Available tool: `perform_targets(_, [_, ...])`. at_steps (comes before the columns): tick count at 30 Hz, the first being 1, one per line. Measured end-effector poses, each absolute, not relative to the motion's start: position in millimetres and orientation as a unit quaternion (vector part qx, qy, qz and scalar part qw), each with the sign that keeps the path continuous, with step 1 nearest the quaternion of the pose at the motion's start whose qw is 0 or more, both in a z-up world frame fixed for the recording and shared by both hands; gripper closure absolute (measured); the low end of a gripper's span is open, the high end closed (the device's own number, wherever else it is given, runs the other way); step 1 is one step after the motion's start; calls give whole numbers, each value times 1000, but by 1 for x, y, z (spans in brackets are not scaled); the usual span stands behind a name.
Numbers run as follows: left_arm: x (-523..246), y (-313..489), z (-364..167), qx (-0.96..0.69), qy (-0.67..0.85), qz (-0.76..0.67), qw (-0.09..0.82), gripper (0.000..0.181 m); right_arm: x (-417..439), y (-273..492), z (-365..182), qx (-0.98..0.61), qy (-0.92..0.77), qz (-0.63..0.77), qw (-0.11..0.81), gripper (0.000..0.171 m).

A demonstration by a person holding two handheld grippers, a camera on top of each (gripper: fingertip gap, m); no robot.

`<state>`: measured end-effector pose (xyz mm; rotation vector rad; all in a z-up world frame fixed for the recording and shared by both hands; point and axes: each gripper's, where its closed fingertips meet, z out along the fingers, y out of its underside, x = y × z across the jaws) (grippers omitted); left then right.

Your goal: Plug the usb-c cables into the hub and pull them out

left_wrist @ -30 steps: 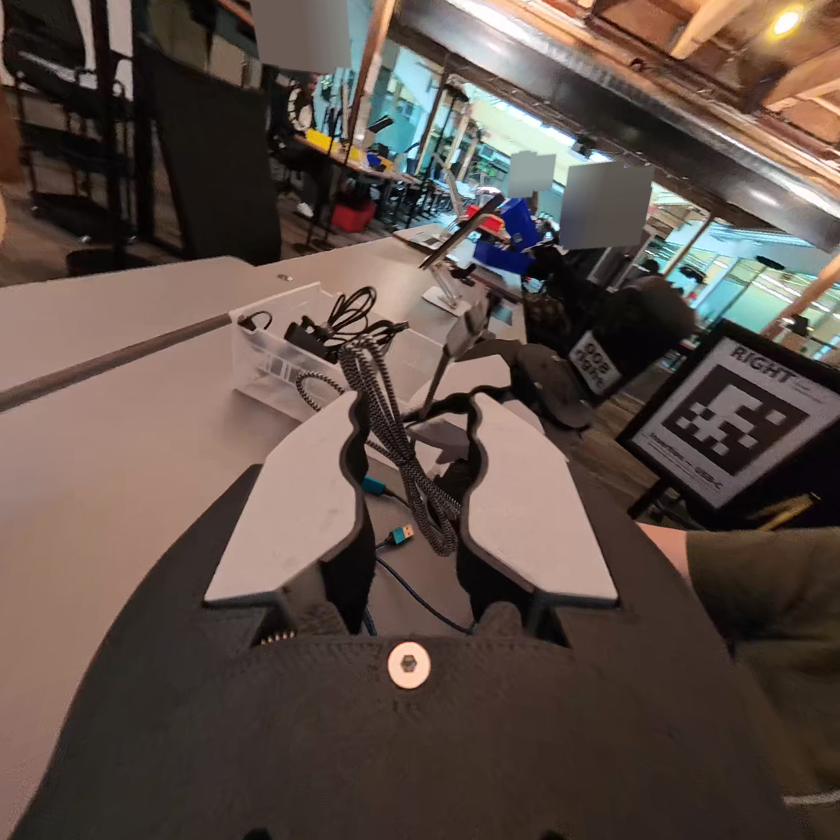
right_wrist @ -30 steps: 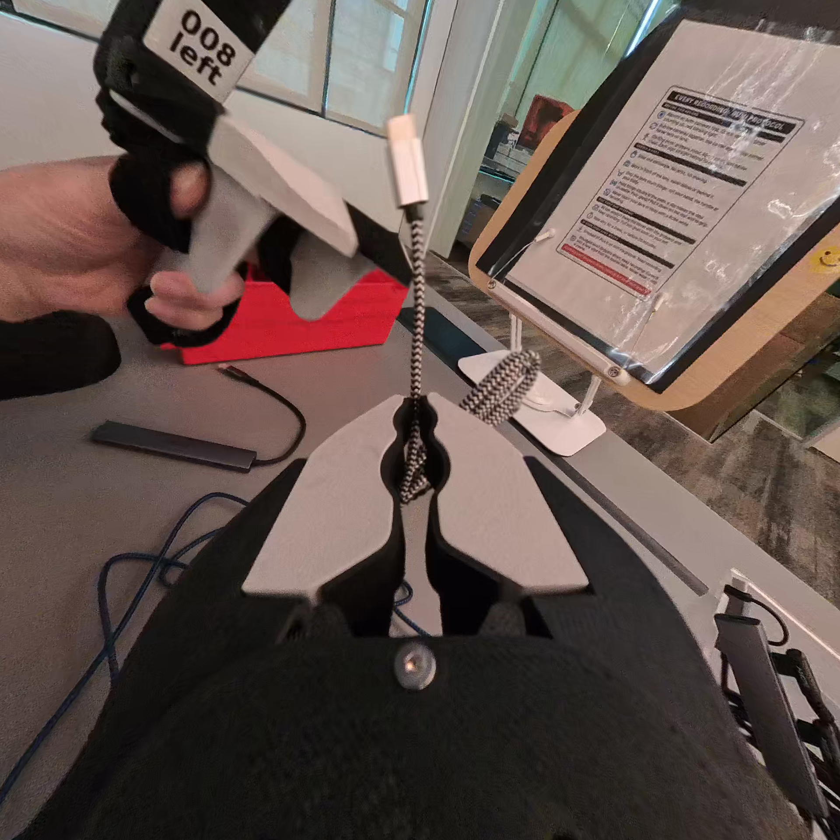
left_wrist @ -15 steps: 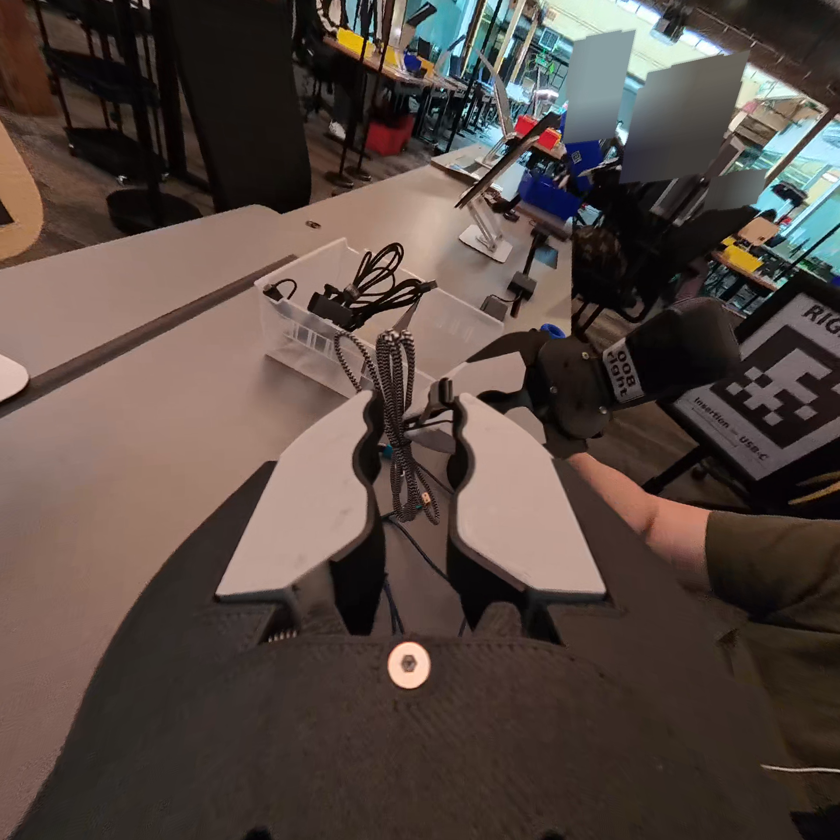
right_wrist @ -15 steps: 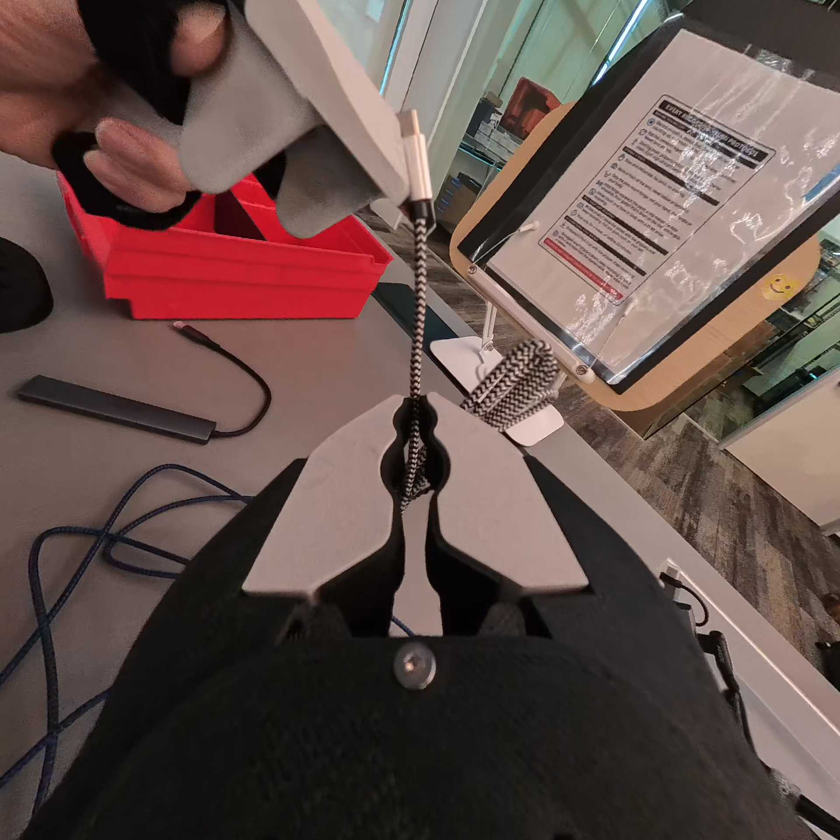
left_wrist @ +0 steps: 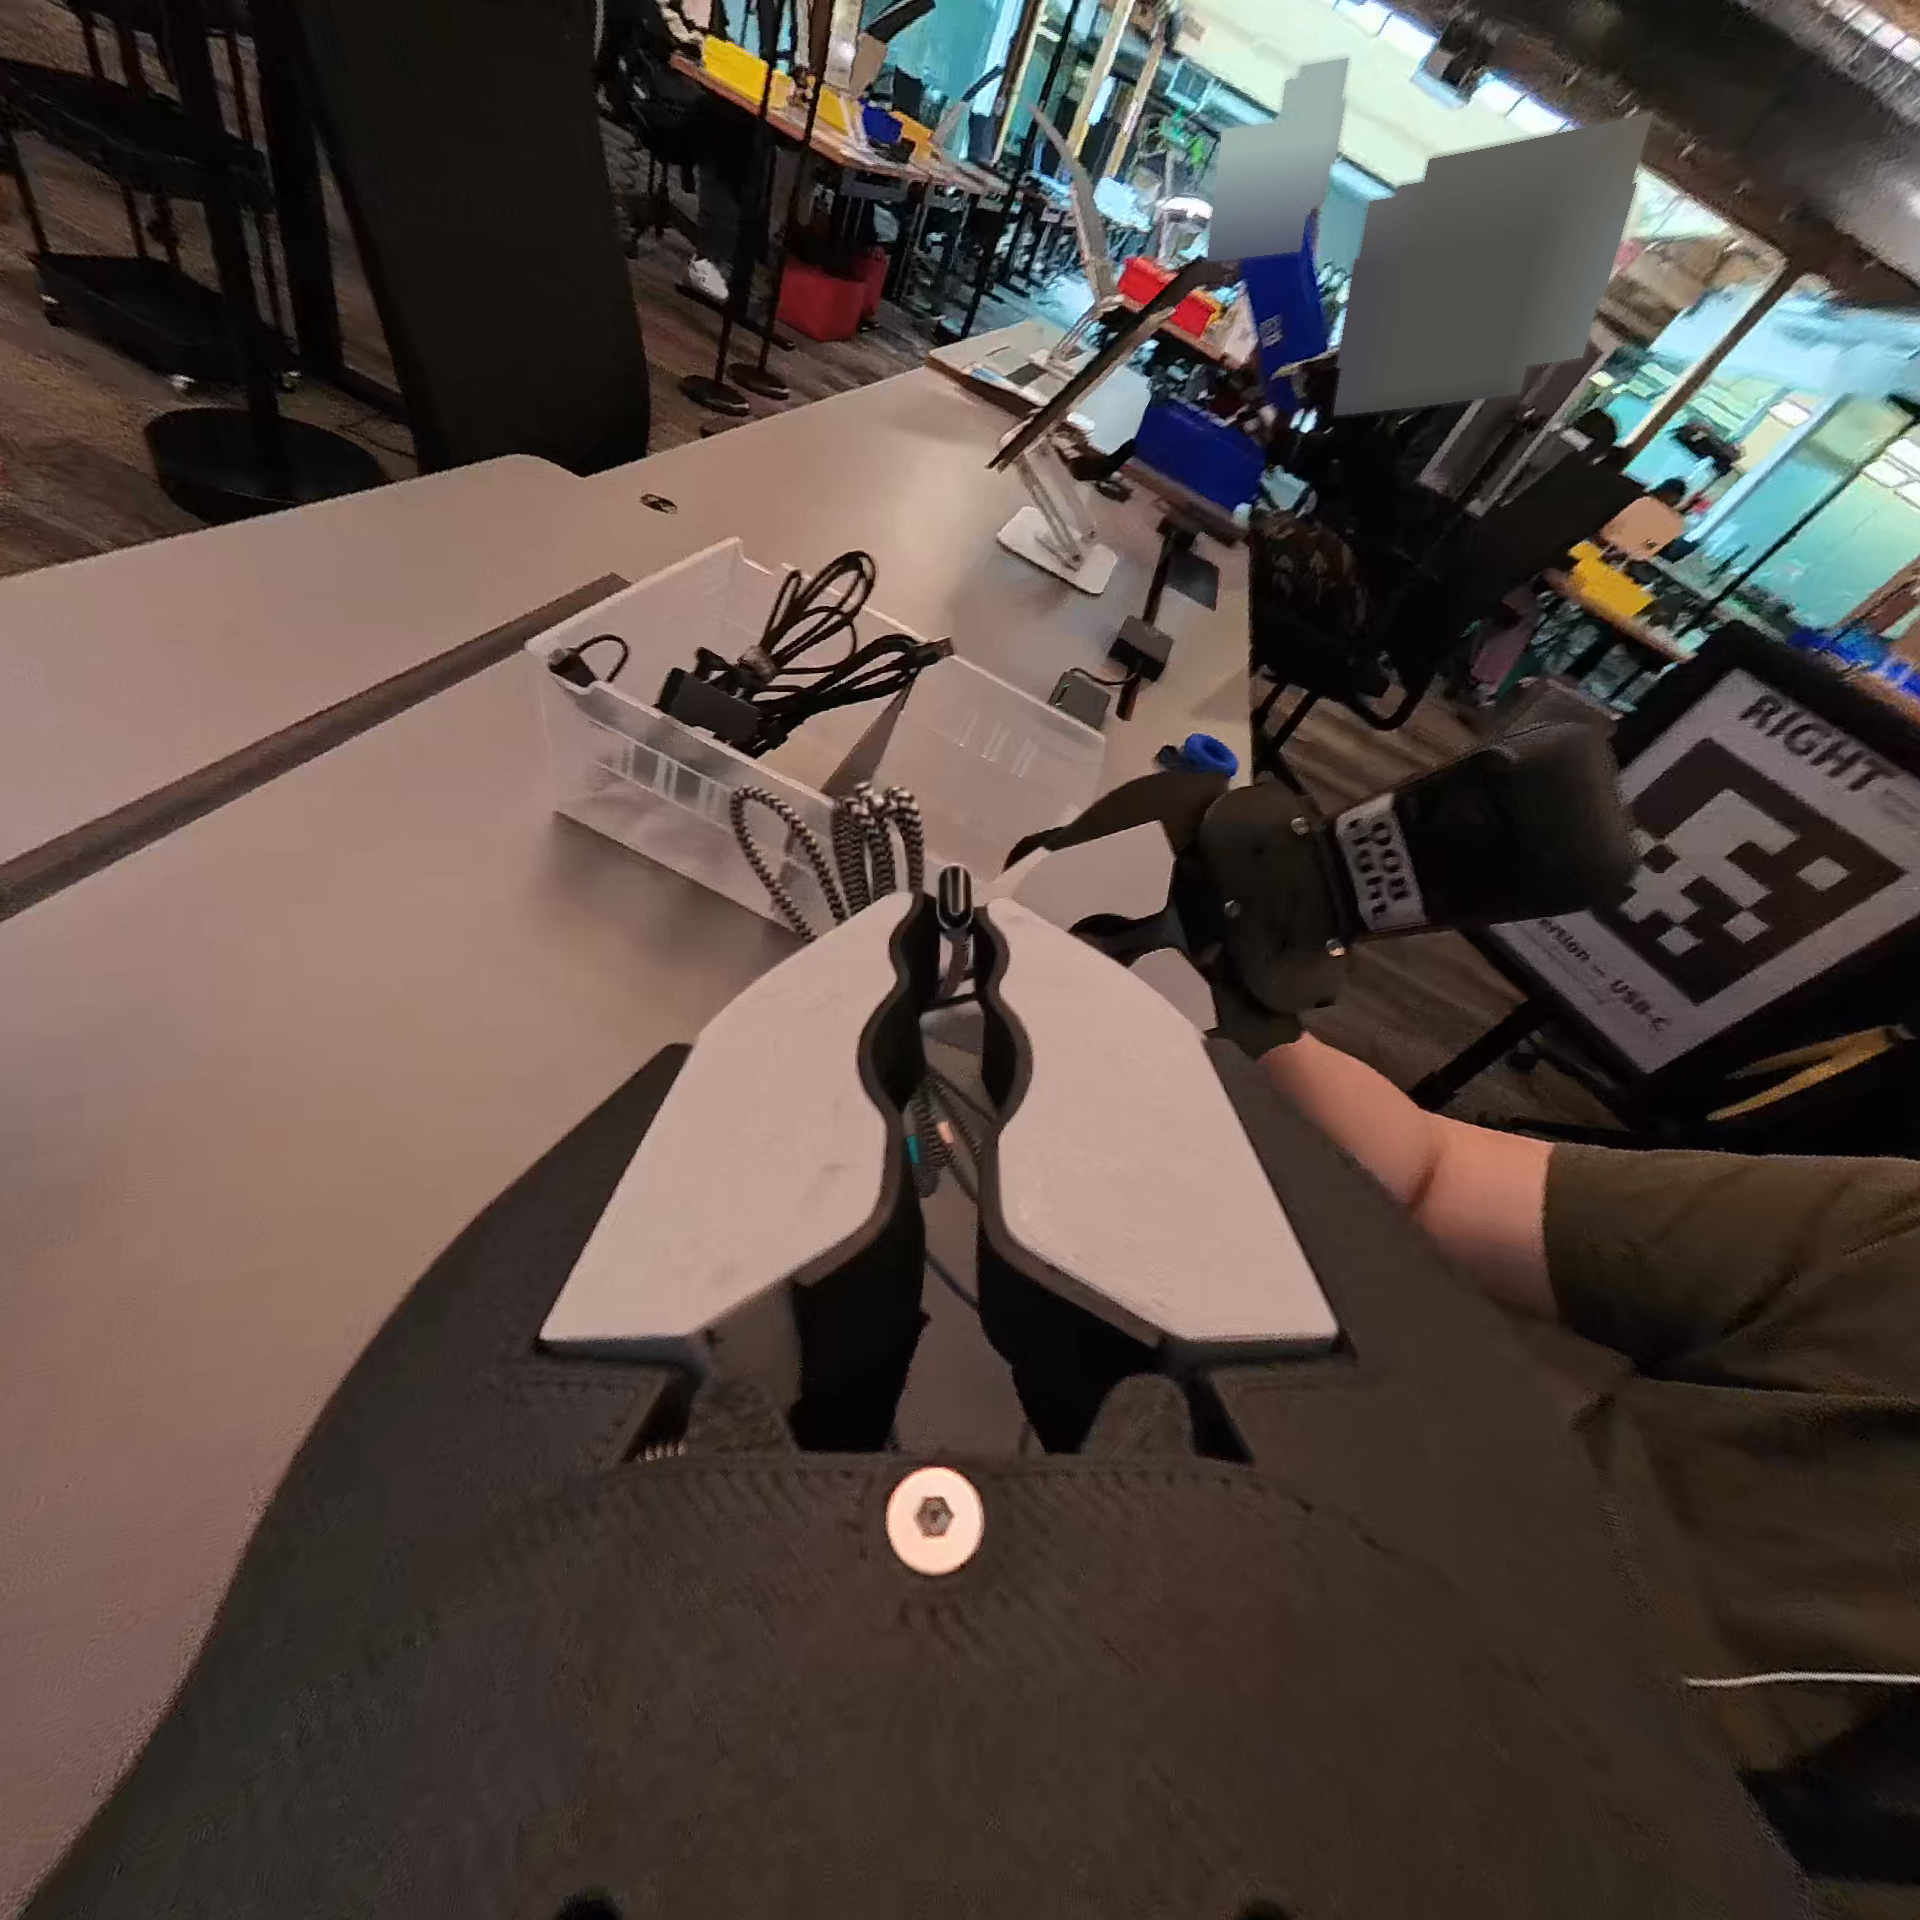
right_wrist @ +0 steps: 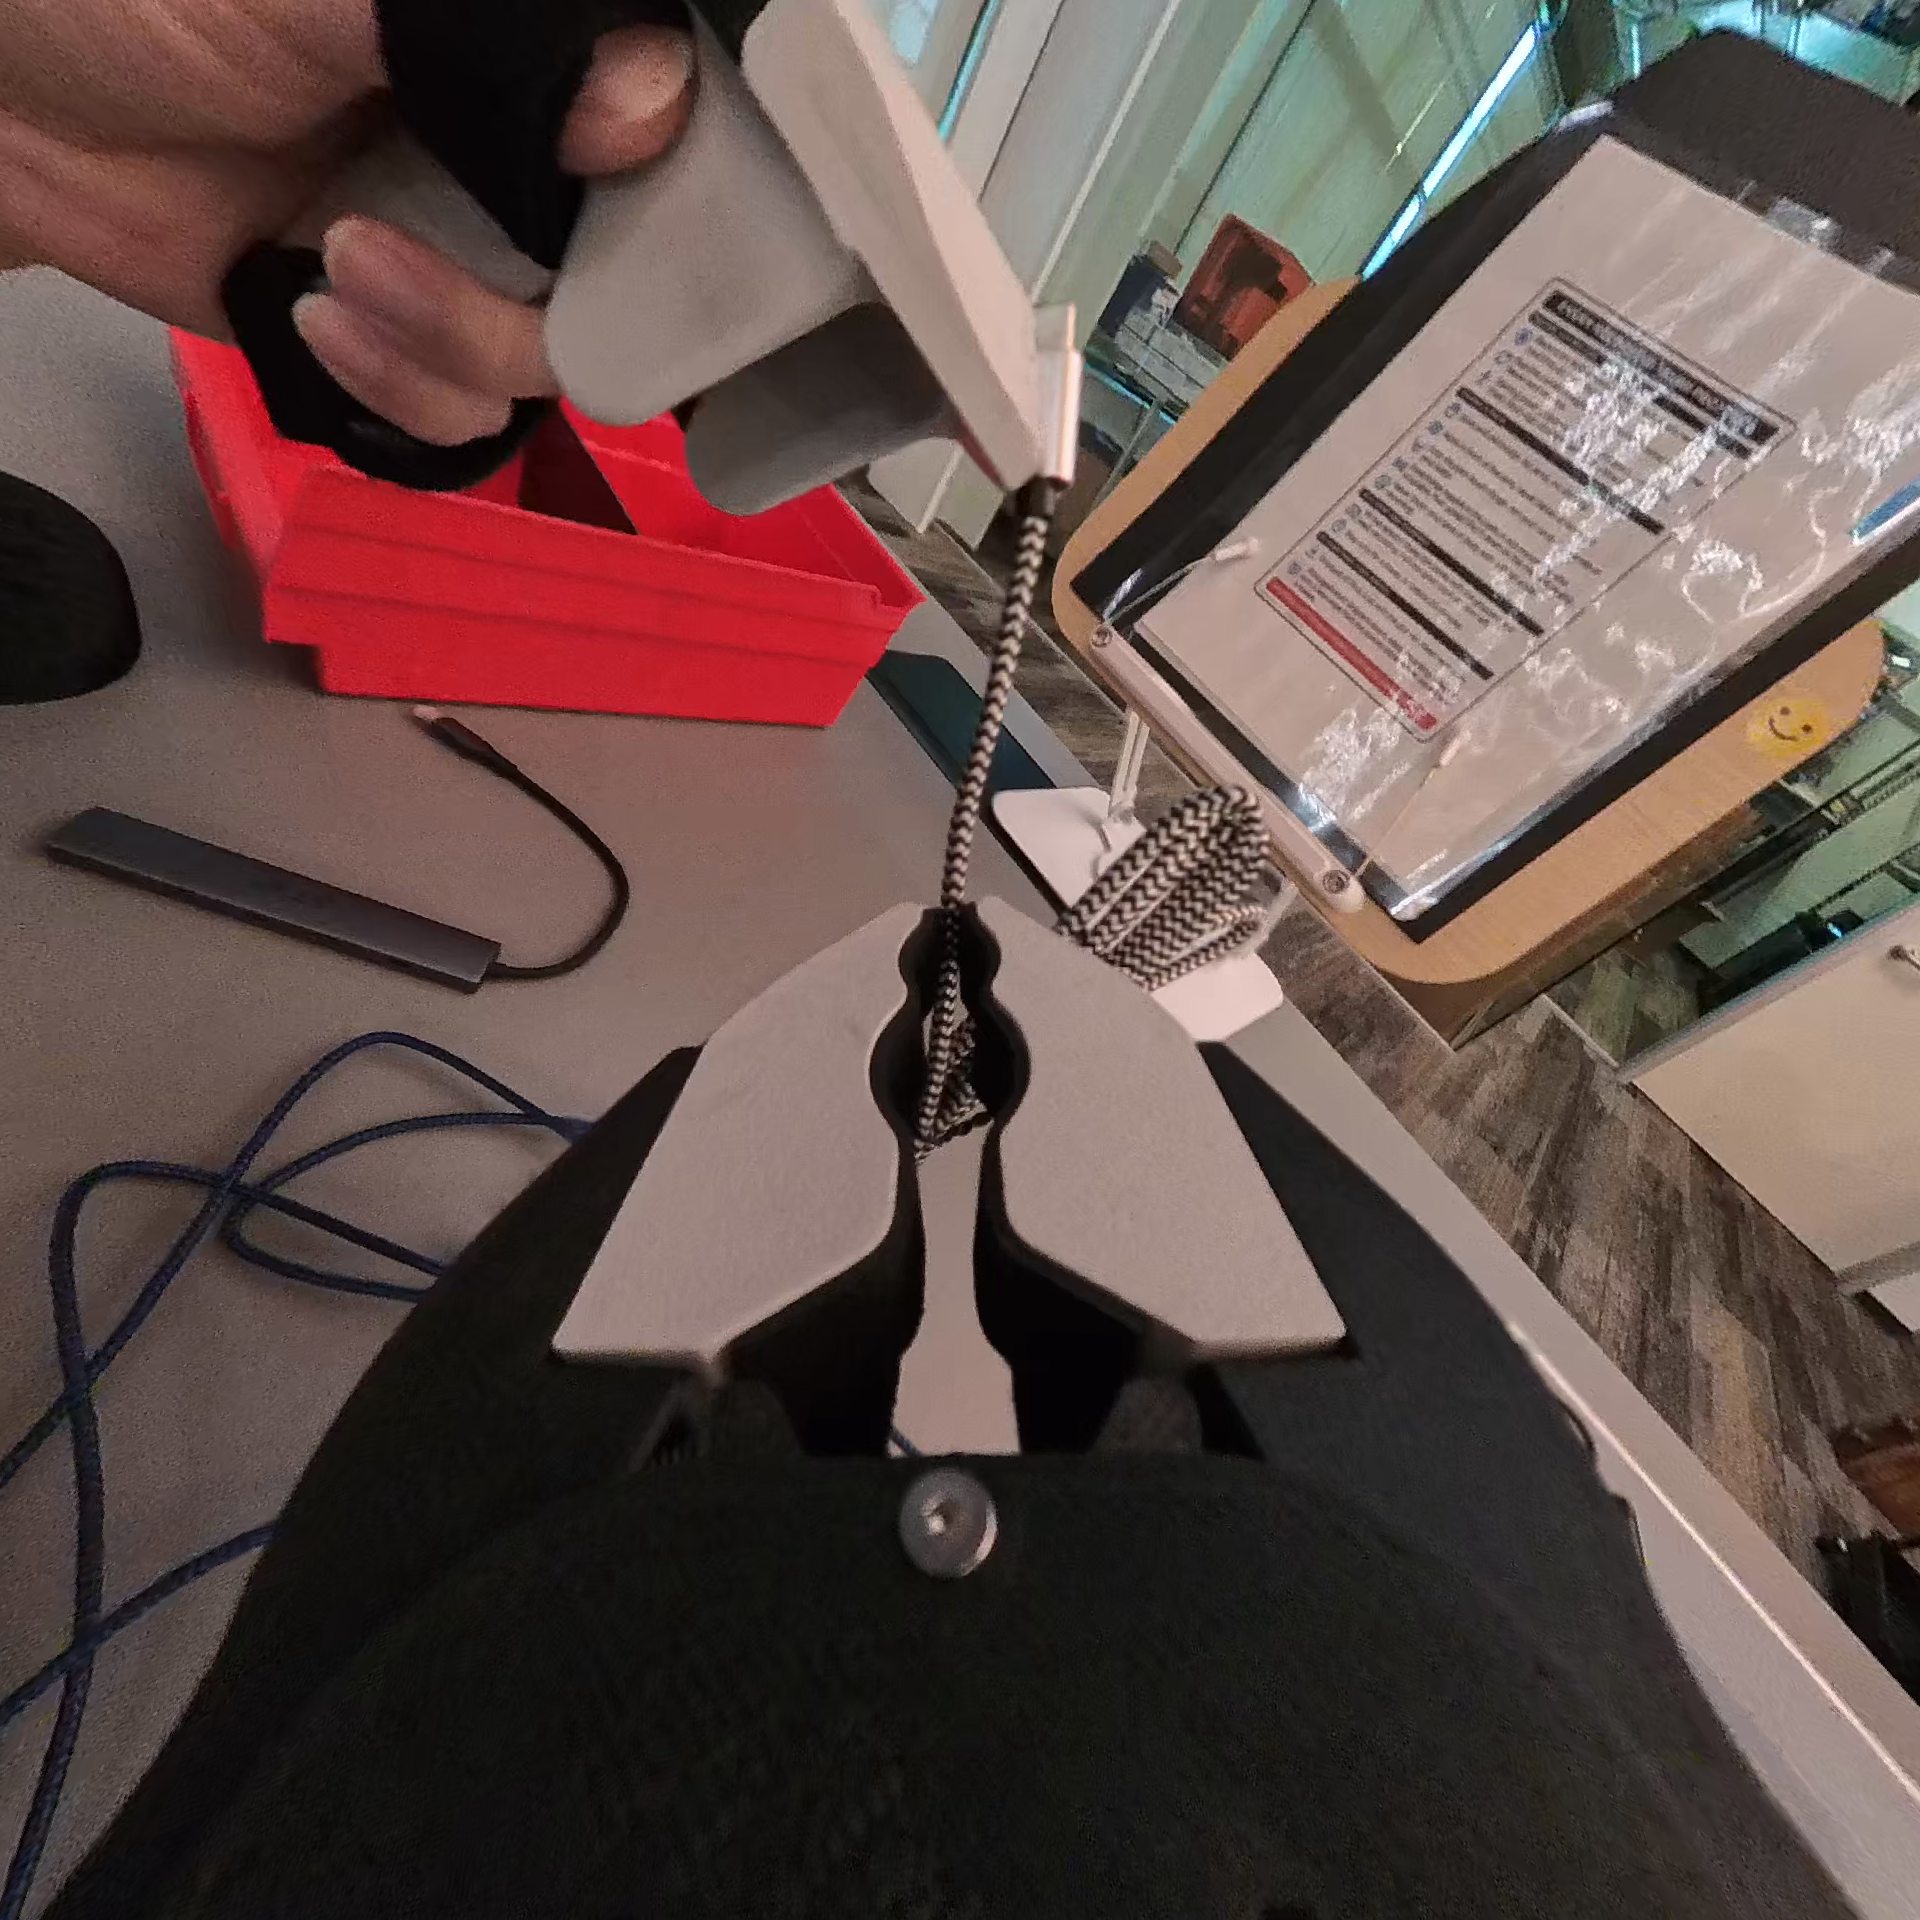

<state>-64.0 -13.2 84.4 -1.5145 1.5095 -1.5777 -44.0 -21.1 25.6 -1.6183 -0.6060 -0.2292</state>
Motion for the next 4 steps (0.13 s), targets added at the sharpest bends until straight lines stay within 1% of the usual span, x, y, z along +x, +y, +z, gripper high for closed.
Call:
perform_targets(2, [-68,-18,92,-544,545,-598,223,176,-57,-30,33,-677,-307,-78,664,165])
perform_targets(4, [-75,-26,105,-530,540,-620,207,176,-69,-53,54,-604,-362,-69,707,145])
